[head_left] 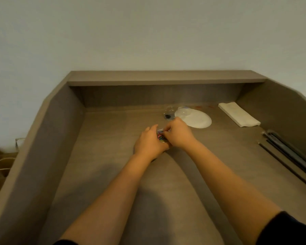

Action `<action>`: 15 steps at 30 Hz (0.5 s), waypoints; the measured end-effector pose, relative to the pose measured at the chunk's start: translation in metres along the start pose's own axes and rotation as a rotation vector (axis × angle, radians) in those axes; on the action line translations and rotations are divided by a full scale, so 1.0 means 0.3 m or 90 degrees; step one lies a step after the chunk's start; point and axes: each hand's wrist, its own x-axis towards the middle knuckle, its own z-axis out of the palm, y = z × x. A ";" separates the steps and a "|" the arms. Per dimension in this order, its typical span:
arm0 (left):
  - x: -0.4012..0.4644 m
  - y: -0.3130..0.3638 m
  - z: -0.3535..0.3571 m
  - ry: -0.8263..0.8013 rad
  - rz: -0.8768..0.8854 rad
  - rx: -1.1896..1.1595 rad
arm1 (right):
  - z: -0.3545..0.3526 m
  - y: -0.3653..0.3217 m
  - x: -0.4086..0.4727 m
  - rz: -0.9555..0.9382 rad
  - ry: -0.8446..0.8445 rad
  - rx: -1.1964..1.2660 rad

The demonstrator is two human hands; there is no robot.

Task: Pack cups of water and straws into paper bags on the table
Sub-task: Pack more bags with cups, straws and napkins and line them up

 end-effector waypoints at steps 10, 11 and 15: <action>-0.040 0.018 -0.024 0.071 0.047 -0.129 | -0.033 -0.001 -0.043 0.000 0.088 0.328; -0.053 0.025 -0.033 0.086 0.066 -0.162 | -0.037 -0.006 -0.055 0.004 0.097 0.385; -0.118 0.030 -0.072 0.133 0.054 -0.329 | -0.042 -0.064 -0.124 -0.010 0.063 0.569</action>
